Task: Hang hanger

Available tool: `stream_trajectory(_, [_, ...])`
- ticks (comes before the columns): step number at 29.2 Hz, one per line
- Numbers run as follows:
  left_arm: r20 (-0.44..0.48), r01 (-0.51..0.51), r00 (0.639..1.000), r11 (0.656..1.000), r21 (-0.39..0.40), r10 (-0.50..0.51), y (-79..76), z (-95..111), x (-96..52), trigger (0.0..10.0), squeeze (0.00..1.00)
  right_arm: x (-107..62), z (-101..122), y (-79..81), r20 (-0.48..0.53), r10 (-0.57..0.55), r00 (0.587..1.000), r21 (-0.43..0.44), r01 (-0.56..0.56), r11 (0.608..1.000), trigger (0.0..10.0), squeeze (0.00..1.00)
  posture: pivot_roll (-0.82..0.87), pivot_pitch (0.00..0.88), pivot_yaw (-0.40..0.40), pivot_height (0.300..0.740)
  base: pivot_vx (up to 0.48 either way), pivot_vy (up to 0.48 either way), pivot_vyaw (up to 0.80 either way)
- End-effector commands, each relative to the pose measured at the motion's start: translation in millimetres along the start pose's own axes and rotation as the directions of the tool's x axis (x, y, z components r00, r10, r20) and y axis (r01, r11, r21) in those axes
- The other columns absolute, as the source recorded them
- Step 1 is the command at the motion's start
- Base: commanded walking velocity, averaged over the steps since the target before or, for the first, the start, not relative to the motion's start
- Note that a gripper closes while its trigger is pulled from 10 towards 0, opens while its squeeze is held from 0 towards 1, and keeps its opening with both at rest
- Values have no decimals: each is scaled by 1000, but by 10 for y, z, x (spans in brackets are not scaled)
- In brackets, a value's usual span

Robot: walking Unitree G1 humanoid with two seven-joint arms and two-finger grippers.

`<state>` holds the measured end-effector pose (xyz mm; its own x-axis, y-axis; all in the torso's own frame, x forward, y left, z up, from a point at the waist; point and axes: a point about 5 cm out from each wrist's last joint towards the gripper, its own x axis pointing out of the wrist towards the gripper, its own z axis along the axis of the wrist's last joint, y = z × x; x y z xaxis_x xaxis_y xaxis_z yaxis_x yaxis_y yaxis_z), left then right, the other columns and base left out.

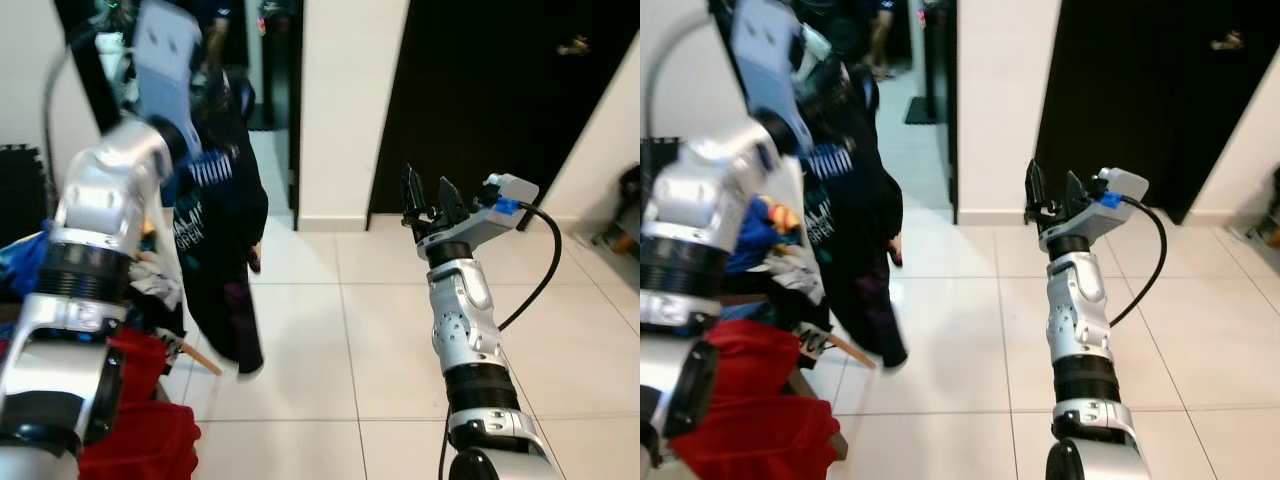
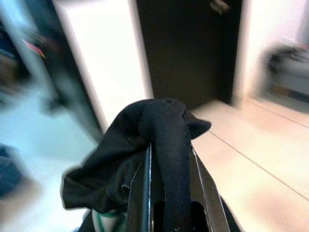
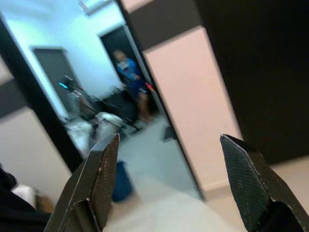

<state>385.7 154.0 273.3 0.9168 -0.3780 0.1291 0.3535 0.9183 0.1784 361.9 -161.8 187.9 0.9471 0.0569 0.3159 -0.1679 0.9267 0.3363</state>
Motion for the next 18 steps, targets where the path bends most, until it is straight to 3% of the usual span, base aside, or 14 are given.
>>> stream_trajectory(1, [-45,-28,999,1000,-14,27,-3,-148,-20,0,0,-59,-150,-45,-89,-22,996,-38,19,999,10000,0,79,0,-6,740,0,0,-800])
stream_trajectory(3, [-93,-72,994,995,-76,64,-25,-363,-83,0,0,-115,-238,-80,-133,-36,991,-48,30,998,10000,0,73,0,-7,740,0,0,-800])
stream_trajectory(4, [-93,-72,994,995,-76,64,-25,-363,-83,0,0,-115,-238,-80,-133,-36,991,-48,30,998,10000,0,73,0,-7,740,0,0,-800])
stream_trajectory(6, [-196,-169,972,962,-214,127,-98,-793,-248,0,0,-264,-499,-160,-288,-50,956,-113,18,993,10000,0,65,0,-12,740,0,0,-800])
stream_trajectory(9, [-196,-169,972,962,-214,127,-98,-793,-248,0,0,-264,-499,-160,-288,-50,956,-113,18,993,10000,0,65,0,-12,740,0,0,-800])
stream_trajectory(10, [-241,-208,959,944,-257,146,-132,-951,-320,0,0,-330,-597,-192,-349,-55,936,-136,8,991,10000,0,64,0,-13,740,0,0,-800])
stream_trajectory(11, [-241,-208,959,944,-257,146,-132,-951,-320,0,0,-330,-597,-192,-349,-55,936,-136,8,991,10000,0,64,0,-13,740,0,0,-800])
stream_trajectory(13, [-339,-319,918,892,-320,206,-238,-1360,-576,0,0,-539,-819,-270,-459,-68,886,-182,-19,983,10000,0,57,0,-28,740,0,0,-800])
stream_trajectory(14, [-339,-319,918,892,-320,206,-238,-1360,-576,0,0,-539,-819,-270,-459,-68,886,-182,-19,983,10000,0,57,0,-28,740,0,0,-800])
stream_trajectory(15, [-372,-361,900,864,-350,225,-279,-1483,-672,6275,0,-608,-885,-289,-488,-71,870,-189,-26,982,10000,0,55,0,-32,740,0,0,-800])
stream_trajectory(16, [-434,-405,871,836,-371,230,-333,-1631,-766,10000,0,-686,-969,-313,-524,-78,848,-192,-29,981,10000,0,53,0,-41,740,0,0,-800])
stream_trajectory(17, [-476,-430,852,810,-398,219,-382,-1722,-823,10000,0,-748,-1037,-332,-555,-85,827,-191,-27,981,10000,0,58,0,-49,740,0,0,-800])
stream_trajectory(18, [-476,-430,852,810,-398,219,-382,-1722,-823,10000,0,-748,-1037,-332,-555,-85,827,-191,-27,981,10000,0,58,0,-49,740,0,0,-800])
